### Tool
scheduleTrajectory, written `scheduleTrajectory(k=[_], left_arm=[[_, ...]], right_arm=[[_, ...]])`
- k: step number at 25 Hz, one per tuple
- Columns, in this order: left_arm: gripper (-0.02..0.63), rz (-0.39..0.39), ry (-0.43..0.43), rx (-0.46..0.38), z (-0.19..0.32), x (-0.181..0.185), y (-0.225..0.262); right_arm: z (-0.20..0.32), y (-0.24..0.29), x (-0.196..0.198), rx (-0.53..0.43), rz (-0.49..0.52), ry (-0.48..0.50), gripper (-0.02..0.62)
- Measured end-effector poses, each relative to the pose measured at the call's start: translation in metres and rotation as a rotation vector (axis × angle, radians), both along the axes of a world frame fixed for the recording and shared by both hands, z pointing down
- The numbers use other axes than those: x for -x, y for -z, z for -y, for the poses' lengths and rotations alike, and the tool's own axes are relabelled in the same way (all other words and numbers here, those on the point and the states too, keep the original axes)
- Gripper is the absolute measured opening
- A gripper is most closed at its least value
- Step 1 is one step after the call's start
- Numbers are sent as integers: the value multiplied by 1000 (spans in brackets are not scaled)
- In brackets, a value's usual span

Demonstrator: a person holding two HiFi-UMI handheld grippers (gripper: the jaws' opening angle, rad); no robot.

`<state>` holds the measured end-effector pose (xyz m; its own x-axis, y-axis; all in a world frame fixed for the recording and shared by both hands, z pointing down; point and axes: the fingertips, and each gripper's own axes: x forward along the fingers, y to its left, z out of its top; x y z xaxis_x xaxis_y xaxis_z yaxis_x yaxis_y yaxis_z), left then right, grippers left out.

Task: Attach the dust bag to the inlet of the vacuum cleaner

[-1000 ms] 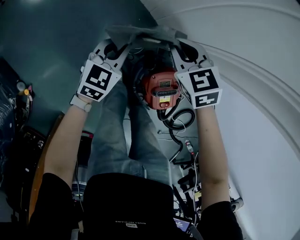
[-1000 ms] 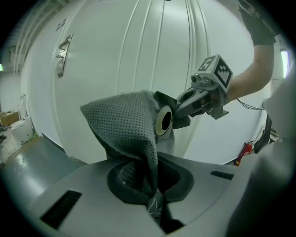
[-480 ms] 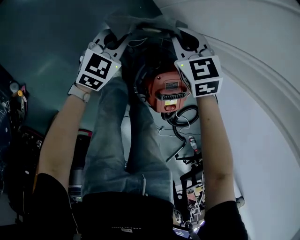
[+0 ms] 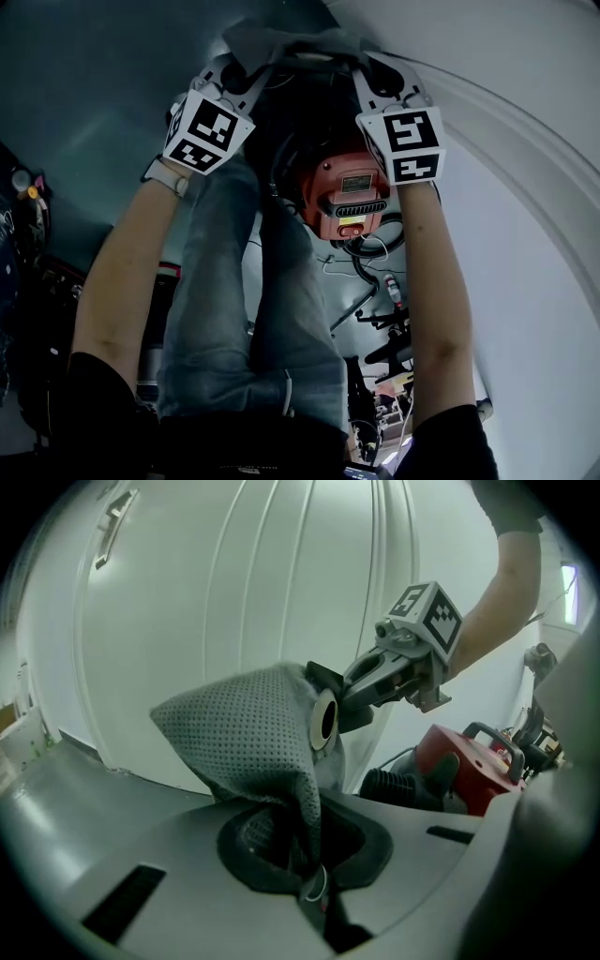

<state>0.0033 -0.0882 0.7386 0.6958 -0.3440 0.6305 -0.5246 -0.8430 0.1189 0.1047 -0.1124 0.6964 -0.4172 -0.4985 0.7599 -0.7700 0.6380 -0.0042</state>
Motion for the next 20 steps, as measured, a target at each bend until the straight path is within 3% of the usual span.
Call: scheduleTrajectory(k=[10,20], left_arm=[[20,12,-30,35,-28,-7,-58],[20,60,-99,37,-57,-15,-78]], right_arm=[[-8,-54,-5,-1,-38,116,34],[-48,-78,-15,41,-137,371,34]])
